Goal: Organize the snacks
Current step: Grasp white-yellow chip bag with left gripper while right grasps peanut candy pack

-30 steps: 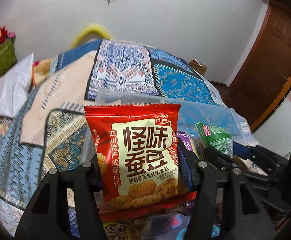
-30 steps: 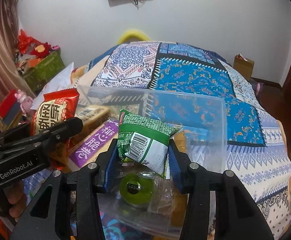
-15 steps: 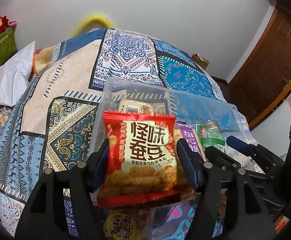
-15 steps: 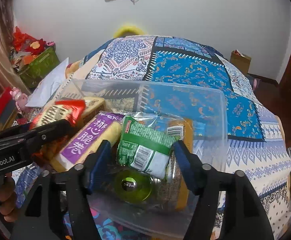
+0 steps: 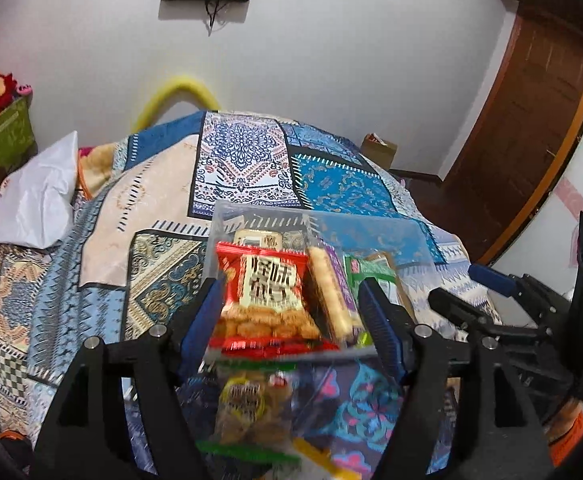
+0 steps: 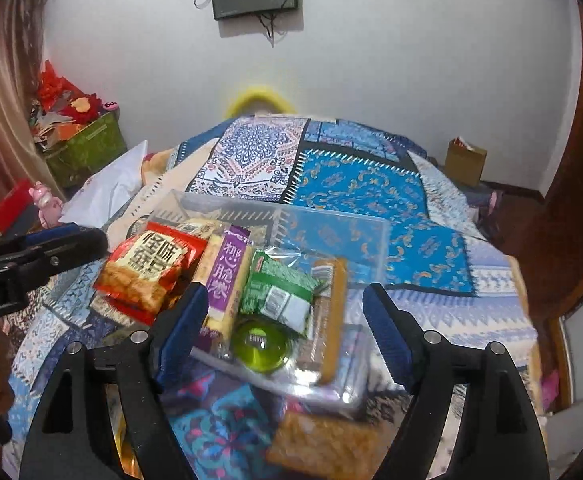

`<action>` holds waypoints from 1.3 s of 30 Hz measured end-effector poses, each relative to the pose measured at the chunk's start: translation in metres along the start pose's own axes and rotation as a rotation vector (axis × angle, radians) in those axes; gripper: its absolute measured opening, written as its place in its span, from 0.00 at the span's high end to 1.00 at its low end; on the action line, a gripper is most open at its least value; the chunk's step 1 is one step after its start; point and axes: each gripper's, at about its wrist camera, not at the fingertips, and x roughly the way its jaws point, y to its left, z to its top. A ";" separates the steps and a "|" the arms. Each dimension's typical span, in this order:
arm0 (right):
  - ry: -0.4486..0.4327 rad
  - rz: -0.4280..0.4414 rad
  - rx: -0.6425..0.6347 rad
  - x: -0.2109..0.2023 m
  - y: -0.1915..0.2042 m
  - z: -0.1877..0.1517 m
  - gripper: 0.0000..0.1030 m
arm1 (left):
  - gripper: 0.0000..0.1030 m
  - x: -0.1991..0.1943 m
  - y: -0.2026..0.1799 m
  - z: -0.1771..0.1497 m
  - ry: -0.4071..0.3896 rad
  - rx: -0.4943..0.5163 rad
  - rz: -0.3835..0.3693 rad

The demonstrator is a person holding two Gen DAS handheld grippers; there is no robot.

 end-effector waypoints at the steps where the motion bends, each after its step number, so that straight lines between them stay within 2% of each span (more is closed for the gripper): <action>1: -0.001 0.000 0.001 -0.004 -0.001 -0.003 0.24 | 0.29 -0.006 -0.001 -0.004 -0.001 0.005 -0.002; 5: 0.012 -0.023 -0.010 -0.016 -0.005 -0.019 0.23 | 0.29 -0.022 -0.003 -0.027 0.020 0.025 -0.007; 10: 0.052 -0.058 -0.041 -0.023 -0.011 -0.050 0.23 | 0.29 -0.026 -0.002 -0.065 0.084 0.054 0.012; 13: 0.092 -0.065 -0.024 -0.021 -0.017 -0.069 0.23 | 0.29 -0.024 0.000 -0.088 0.119 0.042 0.049; 17: 0.148 -0.036 0.028 -0.012 -0.021 -0.090 0.23 | 0.29 -0.019 -0.002 -0.112 0.161 0.025 0.028; 20: 0.177 -0.052 0.040 -0.002 -0.020 -0.098 0.23 | 0.29 -0.016 -0.002 -0.126 0.182 0.027 0.026; 32: 0.239 -0.059 0.072 0.036 -0.018 -0.097 0.21 | 0.29 0.008 -0.011 -0.148 0.256 0.045 0.000; 39: 0.235 -0.007 0.133 0.038 -0.026 -0.100 0.23 | 0.29 0.021 -0.010 -0.149 0.259 0.030 0.000</action>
